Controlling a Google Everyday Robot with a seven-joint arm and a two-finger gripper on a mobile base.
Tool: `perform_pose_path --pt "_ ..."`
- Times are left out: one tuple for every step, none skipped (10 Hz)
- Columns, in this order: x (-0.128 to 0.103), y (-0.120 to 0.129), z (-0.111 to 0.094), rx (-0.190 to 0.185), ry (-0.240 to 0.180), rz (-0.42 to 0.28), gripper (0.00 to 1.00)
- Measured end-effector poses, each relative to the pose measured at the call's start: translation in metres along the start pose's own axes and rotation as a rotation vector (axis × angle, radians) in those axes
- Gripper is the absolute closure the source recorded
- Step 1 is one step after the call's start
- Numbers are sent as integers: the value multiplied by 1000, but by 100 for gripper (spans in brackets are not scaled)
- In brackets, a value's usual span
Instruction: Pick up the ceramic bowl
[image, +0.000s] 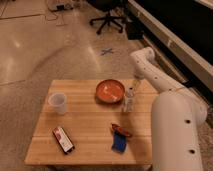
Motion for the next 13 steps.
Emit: perform_pose_path --pt "-5 2 2 -23 -5 14 20" --pt "-10 6 4 -45 -8 23 20" --pt "-18 12 6 -70 -12 28 20" --pt "-27 21 9 -101 -13 29 20" --pt "-33 27 12 -119 -15 29 20" --pt "-39 36 16 -146 -11 29 20" --pt "-44 45 22 -176 -4 32 20" --pt "-48 51 26 -195 2 34 20" --pt "-52 55 30 -207 7 35 20" --pt "-56 61 36 -222 17 35 20" --pt "-55 64 43 -233 29 39 23" --pt "-54 66 48 -240 37 45 29" --pt "-52 67 53 -248 45 55 40"
